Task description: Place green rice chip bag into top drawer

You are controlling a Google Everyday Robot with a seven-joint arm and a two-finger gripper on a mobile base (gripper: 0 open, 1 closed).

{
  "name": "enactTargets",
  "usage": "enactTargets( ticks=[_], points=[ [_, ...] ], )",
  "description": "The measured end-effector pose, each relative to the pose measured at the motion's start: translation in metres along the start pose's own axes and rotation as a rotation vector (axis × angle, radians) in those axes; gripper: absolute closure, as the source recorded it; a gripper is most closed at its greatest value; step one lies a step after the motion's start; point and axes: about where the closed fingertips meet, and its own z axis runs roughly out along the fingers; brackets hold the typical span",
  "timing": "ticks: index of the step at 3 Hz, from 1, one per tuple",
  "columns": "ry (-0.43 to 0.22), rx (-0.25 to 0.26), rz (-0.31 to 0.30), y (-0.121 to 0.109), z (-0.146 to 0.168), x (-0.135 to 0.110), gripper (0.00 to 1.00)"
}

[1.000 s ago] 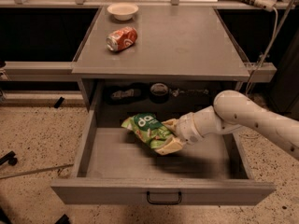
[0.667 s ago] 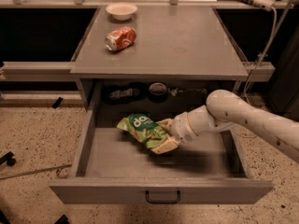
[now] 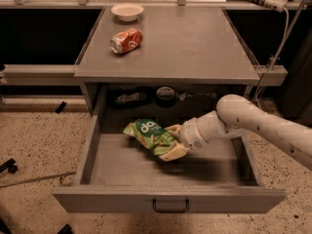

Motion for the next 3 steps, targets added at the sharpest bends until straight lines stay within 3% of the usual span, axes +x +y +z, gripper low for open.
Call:
enactTargets(
  ticks=[3],
  points=[
    [0.0,0.0,0.0,0.0,0.0001,0.0,0.11]
  ],
)
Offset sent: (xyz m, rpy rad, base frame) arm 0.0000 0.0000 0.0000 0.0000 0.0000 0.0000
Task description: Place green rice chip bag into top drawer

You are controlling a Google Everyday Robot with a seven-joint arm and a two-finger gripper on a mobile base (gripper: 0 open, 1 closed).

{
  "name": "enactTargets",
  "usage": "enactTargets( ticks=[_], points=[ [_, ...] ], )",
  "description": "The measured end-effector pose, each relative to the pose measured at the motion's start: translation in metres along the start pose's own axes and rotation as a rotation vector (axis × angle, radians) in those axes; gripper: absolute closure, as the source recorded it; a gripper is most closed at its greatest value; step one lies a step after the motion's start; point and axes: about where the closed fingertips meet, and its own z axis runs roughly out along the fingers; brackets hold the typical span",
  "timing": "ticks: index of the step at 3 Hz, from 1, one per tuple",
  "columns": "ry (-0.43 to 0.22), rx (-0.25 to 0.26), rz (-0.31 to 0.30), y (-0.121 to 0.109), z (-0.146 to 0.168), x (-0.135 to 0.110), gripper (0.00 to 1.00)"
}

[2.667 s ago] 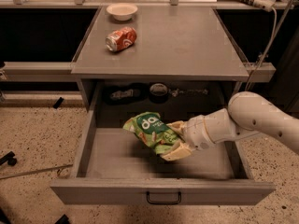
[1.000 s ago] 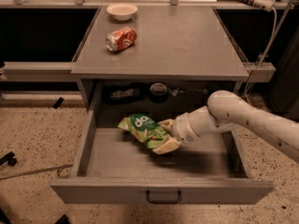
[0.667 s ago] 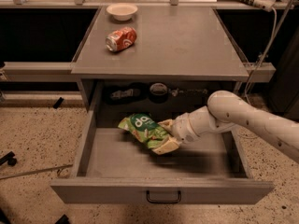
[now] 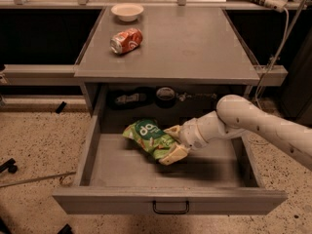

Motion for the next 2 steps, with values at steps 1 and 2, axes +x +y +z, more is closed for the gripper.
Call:
enactTargets(
  ticks=[1,2],
  points=[
    [0.0,0.0,0.0,0.0,0.0001,0.0,0.0],
    [0.0,0.0,0.0,0.0,0.0001,0.0,0.0]
  ],
)
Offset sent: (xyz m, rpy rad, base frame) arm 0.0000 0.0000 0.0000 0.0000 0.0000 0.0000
